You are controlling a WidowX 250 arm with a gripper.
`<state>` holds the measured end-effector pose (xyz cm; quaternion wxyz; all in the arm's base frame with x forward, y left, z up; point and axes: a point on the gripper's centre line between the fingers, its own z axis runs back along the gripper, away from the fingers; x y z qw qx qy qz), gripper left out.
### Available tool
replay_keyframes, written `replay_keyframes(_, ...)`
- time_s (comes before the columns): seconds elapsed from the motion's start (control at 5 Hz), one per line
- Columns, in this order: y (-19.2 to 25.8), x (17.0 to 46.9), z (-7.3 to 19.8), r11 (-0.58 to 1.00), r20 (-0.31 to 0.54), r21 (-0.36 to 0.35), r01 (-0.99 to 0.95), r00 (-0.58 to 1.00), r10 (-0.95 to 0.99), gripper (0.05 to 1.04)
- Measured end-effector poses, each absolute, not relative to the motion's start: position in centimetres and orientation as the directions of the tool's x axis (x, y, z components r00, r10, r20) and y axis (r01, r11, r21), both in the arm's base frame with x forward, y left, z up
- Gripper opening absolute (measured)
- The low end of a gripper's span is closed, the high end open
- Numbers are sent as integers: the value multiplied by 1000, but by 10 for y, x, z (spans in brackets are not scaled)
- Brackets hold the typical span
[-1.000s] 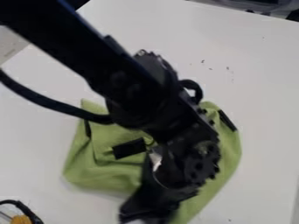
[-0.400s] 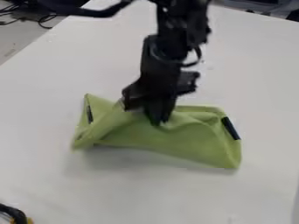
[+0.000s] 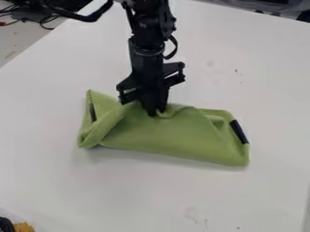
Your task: Fold the clothe from top to bottom
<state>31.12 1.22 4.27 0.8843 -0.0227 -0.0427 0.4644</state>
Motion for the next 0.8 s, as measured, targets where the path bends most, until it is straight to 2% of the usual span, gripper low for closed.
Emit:
replay_keyframes(0.2, 13, 310, 45, 591, 60, -64, -804, 588, 807, 547)
replay_keyframes(0.4, 8, 314, 68, 636, 118, -66, -769, 627, 770, 845)
replay_keyframes(0.6, -2, 318, 95, 684, 192, -78, -725, 663, 724, 1010)
replay_keyframes(0.8, -9, 324, 115, 718, 240, -108, -687, 683, 690, 1008)
